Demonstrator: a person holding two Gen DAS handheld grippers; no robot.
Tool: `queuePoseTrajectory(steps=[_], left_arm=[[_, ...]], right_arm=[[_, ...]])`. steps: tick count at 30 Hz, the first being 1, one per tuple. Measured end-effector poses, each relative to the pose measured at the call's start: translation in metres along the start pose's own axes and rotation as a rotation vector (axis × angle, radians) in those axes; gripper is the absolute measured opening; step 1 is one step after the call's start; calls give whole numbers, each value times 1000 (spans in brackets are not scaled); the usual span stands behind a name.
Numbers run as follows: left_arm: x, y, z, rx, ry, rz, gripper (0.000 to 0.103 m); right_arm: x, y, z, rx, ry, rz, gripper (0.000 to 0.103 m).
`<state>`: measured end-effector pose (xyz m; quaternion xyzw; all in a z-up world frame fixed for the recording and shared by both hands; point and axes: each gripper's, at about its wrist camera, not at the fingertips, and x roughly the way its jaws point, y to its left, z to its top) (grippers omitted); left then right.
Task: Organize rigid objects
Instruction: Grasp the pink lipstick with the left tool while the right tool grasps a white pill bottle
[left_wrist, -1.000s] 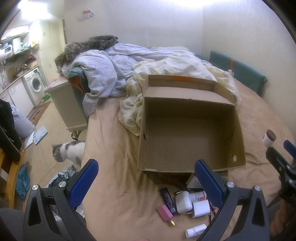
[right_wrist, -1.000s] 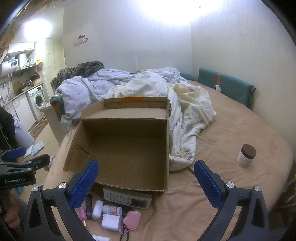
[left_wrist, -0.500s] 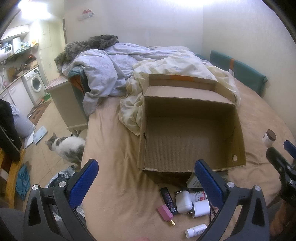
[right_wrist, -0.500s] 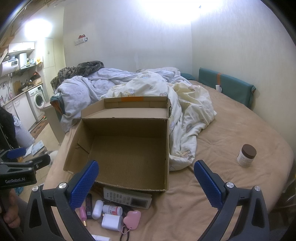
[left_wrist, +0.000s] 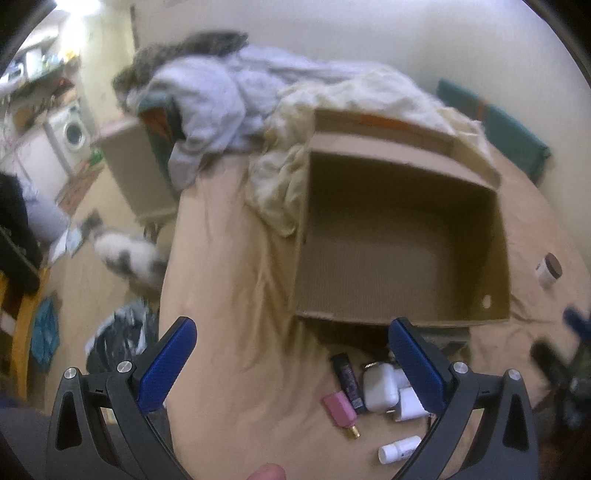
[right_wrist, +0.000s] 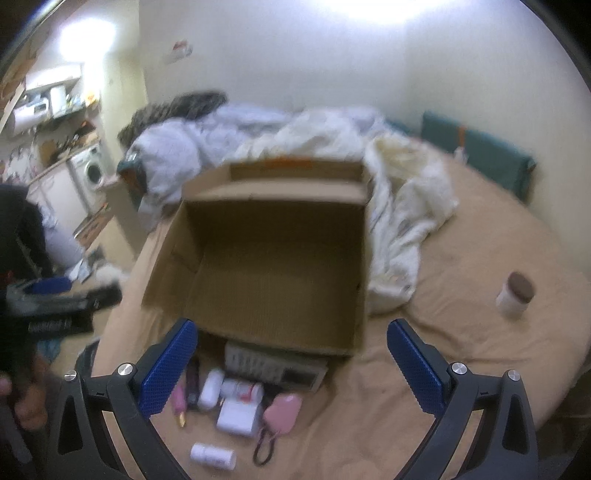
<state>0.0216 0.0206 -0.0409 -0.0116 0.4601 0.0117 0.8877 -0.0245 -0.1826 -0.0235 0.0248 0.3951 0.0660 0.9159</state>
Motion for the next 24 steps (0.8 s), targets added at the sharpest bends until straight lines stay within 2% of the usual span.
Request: queuePoseTrajectory(steps=[5, 7, 9, 11, 13, 16, 18, 20, 22, 24], left_arm=[[40, 13, -11, -50, 196, -6, 103], [60, 16, -21, -79, 303, -29, 103], [75, 18, -31, -111, 395, -57, 102], [86, 16, -40, -118, 452, -55, 99], [93, 12, -48, -108, 483, -60, 87], [105, 5, -59, -119, 549, -100, 79], [111, 1, -64, -131, 583, -127, 75], [115, -4, -71, -127, 607, -138, 69], [117, -8, -75, -123, 624, -145, 54], [120, -11, -81, -120, 643, -150, 50]], right_arm=[[36, 10, -21, -6, 248, 106, 103], [52, 13, -33, 5, 350, 151, 103], [67, 14, -46, 21, 446, 175, 103], [77, 18, -60, 27, 516, 179, 103], [82, 24, -70, 13, 548, 169, 103], [90, 34, -82, -5, 597, 177, 91], [96, 39, -91, 0, 629, 193, 88], [101, 43, -96, 7, 656, 215, 86], [102, 45, -96, 10, 675, 227, 83], [104, 49, -100, -1, 690, 222, 82]])
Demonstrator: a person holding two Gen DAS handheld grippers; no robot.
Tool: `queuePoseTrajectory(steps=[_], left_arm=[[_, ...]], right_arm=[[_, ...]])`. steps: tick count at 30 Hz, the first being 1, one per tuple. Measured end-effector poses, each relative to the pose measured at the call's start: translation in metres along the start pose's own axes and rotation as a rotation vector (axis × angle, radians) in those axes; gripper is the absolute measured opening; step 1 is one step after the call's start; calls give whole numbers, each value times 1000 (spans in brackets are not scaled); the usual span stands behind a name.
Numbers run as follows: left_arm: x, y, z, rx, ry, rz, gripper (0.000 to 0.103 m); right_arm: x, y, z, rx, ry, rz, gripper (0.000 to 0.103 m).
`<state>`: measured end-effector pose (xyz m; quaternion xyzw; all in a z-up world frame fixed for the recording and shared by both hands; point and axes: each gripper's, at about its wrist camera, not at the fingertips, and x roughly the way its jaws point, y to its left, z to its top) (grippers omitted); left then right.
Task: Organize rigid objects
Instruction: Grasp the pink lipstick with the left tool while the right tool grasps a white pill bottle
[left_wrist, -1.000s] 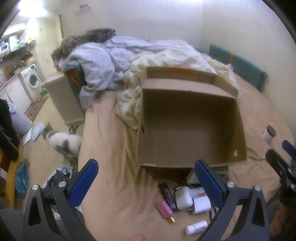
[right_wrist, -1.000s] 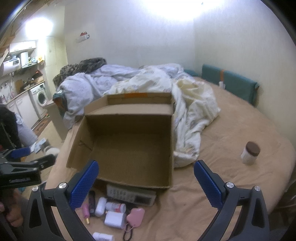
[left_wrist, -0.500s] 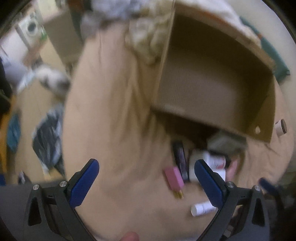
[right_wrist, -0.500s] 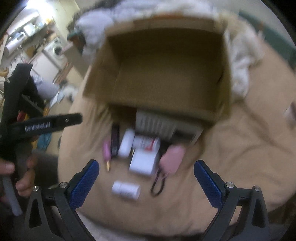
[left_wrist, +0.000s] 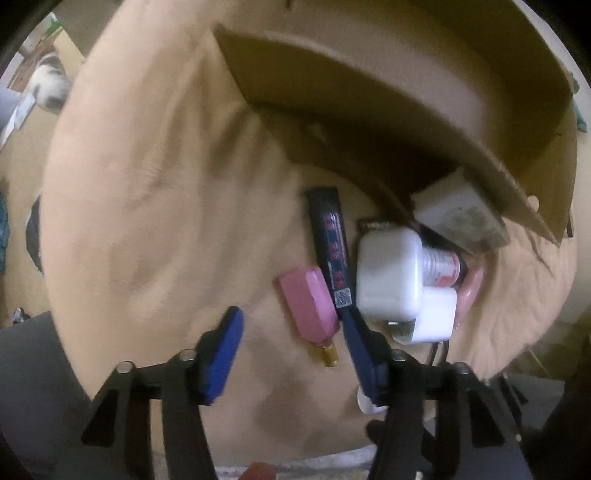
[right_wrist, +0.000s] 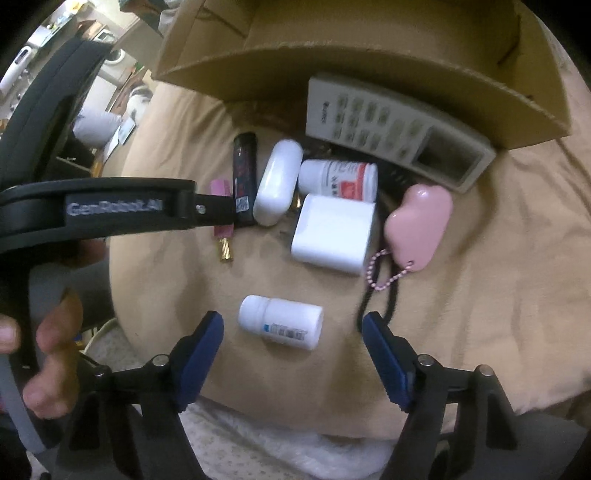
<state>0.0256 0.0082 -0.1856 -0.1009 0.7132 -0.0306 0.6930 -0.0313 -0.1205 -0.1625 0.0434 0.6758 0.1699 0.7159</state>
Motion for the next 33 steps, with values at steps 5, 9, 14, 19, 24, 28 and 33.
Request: queuePoseTrajectory(steps=[5, 9, 14, 19, 24, 28, 33], left_arm=[[2, -6, -4, 27, -21, -25, 26], [6, -11, -6, 50, -21, -5, 26], [5, -33, 8, 53, -16, -17, 26], [-8, -19, 8, 59, -39, -3, 21], [-35, -10, 8, 60, -95, 49, 21], [-46, -8, 5, 73, -126, 72, 21], [-63, -11, -10, 96, -205, 97, 21]], right_arm=[[15, 12, -3, -31, 7, -47, 82], [24, 16, -2, -28, 3, -75, 81], [24, 15, 4, -36, 2, -120, 61], [17, 7, -1, -40, -13, -113, 52], [-4, -4, -5, -19, -53, -72, 52], [-12, -7, 0, -11, -84, -54, 52], [-20, 0, 0, -27, -107, -34, 52]])
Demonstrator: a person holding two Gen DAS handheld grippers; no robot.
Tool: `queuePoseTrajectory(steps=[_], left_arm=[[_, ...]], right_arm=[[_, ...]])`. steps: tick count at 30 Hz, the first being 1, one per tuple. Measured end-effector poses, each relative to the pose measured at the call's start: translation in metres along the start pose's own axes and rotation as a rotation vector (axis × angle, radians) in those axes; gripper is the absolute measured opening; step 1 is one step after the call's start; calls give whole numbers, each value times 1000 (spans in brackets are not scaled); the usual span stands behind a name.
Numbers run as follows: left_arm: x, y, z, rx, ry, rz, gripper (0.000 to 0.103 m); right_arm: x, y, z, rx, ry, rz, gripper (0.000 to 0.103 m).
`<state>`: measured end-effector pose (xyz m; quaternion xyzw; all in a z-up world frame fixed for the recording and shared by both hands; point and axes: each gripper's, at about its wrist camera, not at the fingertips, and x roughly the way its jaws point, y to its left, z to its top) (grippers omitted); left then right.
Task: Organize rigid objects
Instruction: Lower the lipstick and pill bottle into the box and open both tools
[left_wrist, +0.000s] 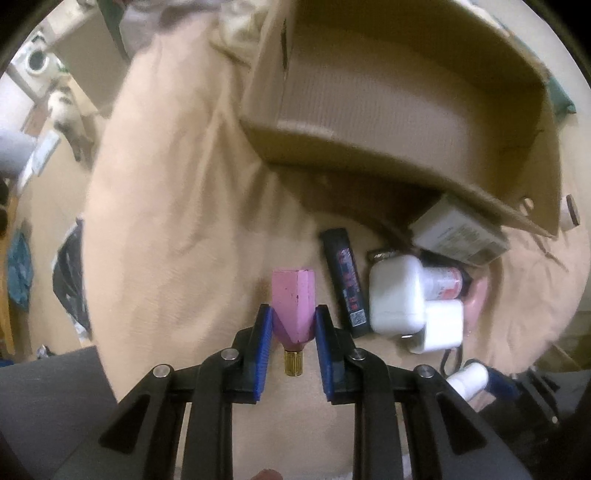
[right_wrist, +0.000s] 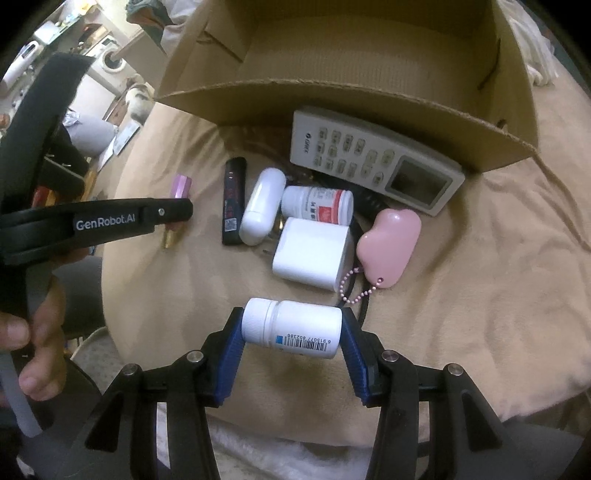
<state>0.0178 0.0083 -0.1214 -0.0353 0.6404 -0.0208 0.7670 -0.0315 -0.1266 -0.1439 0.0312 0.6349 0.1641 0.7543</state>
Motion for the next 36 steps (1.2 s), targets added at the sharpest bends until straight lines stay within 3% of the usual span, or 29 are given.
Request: queuePoseTrajectory(steps=[7, 17, 27, 32, 36], left_arm=[[-41, -17, 5, 54, -74, -31, 21], [-85, -38, 55, 153, -202, -53, 21], [-80, -51, 104, 178, -260, -36, 21], [-50, -48, 110, 175, -250, -16, 21], [-27, -44, 113, 159, -203, 7, 21]], right_arm=[[-24, 4, 2, -26, -57, 4, 52], [-59, -26, 24, 83, -167, 64, 52], [-99, -44, 95, 46, -258, -28, 52], [-91, -63, 128, 69, -292, -52, 52], [-67, -83, 140, 116, -257, -40, 52]])
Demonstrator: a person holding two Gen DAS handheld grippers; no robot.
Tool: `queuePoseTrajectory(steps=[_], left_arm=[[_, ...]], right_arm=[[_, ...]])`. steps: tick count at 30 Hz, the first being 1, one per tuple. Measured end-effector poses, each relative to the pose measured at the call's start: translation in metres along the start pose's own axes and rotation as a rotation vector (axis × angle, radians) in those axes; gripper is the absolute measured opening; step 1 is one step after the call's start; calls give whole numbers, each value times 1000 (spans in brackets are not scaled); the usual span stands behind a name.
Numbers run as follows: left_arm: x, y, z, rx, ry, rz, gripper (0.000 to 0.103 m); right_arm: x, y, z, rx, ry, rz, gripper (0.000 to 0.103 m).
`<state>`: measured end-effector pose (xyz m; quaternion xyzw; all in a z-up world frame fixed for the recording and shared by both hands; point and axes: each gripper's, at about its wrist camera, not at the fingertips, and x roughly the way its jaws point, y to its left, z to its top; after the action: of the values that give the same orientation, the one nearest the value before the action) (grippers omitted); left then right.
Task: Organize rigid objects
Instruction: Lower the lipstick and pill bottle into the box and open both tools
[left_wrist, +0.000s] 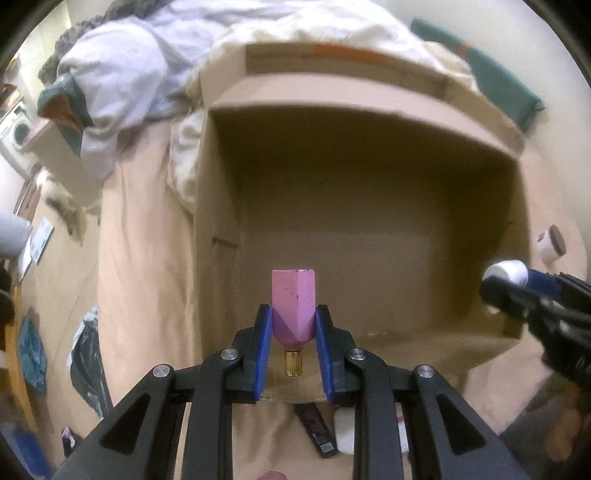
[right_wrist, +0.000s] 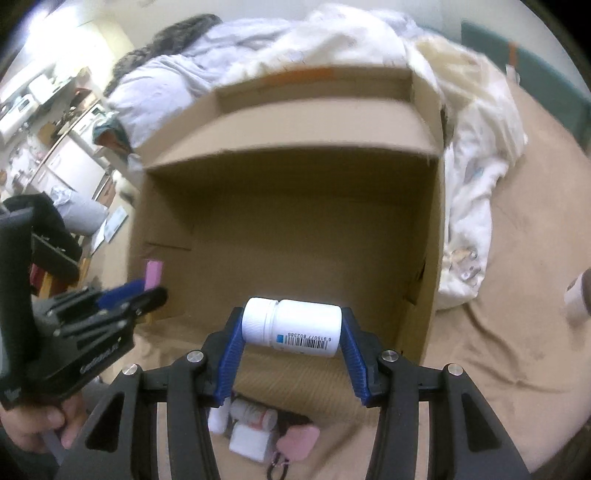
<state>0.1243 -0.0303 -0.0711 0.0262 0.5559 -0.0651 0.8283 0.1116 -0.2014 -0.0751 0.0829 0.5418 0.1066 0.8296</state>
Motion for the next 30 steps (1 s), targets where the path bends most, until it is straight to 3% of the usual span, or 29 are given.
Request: queuePoseTrajectory(steps=[17, 25, 26, 27, 28, 30], left_arm=[[25, -3, -3, 52, 14, 49, 21], [22, -2, -4, 45, 7, 22, 22], [20, -3, -5, 48, 3, 14, 25], [18, -4, -6, 50, -3, 1, 39], [16, -4, -6, 46, -4, -14, 60], [13, -4, -4, 36, -11, -57, 69]], right_arm=[[37, 1, -17, 3, 98, -9, 52], [36, -6, -16, 63, 99, 65, 56], [35, -5, -15, 59, 95, 72, 59], [32, -5, -15, 56, 84, 82, 65], [29, -4, -15, 55, 71, 88, 70], [23, -2, -15, 48, 53, 102, 71]])
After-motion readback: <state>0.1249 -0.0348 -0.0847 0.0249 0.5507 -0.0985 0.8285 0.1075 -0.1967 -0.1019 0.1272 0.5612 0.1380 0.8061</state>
